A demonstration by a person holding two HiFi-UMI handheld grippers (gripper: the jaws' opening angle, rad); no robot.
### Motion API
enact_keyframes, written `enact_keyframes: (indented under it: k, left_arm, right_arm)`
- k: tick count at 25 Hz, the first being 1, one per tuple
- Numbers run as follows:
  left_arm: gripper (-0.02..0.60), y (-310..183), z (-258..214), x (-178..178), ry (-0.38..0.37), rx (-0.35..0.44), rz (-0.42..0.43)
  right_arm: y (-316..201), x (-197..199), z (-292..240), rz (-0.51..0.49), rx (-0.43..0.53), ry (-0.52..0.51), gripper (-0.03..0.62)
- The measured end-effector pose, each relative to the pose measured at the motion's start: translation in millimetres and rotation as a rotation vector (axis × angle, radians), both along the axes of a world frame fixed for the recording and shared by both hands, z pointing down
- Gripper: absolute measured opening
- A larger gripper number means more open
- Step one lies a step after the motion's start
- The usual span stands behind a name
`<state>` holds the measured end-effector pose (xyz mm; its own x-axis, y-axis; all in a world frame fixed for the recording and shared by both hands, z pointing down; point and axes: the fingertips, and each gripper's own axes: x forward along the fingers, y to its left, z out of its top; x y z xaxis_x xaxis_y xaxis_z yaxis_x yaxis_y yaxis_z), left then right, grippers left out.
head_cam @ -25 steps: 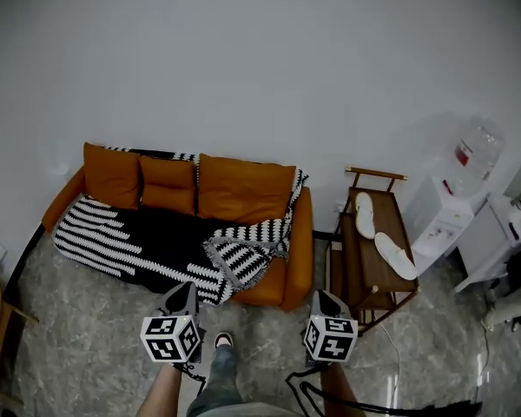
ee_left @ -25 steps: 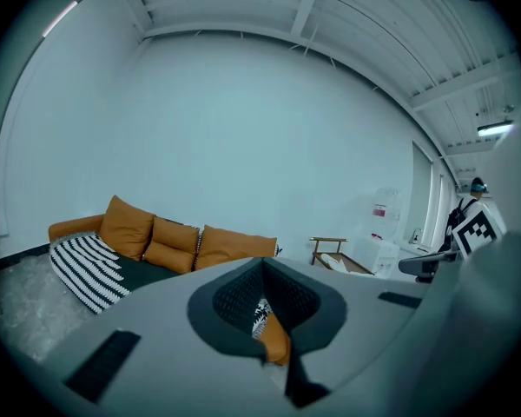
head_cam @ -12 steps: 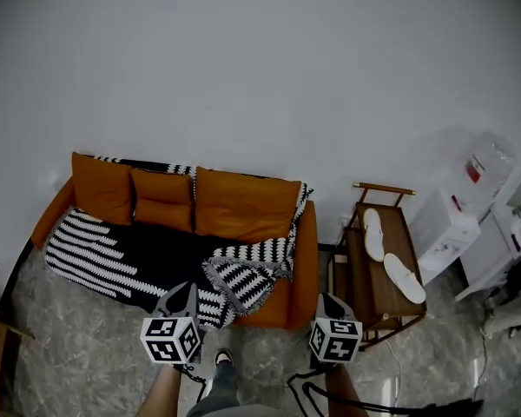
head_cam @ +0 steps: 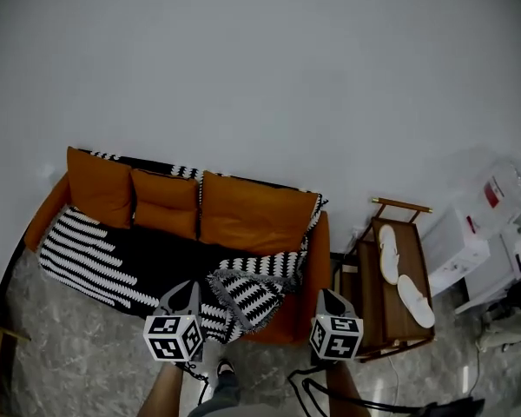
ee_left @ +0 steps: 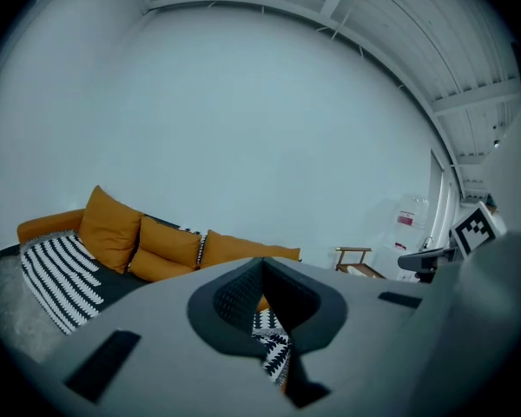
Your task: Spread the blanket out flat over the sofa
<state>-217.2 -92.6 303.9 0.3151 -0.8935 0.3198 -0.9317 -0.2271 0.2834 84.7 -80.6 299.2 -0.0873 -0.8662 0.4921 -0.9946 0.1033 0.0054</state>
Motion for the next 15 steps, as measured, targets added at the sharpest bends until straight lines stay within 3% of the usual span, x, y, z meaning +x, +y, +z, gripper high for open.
enact_keyframes:
  k: [8,15]
  left_arm:
    - [0.005,-59,20,-9,-0.014,-0.054,0.039]
    - [0.005,-78,42,8,-0.018,-0.101,0.052]
  right_arm:
    - [-49,-23,12,0.003,-0.035,-0.009,0.005]
    - [-68,-17,34,-0.009,-0.079,-0.015,0.005]
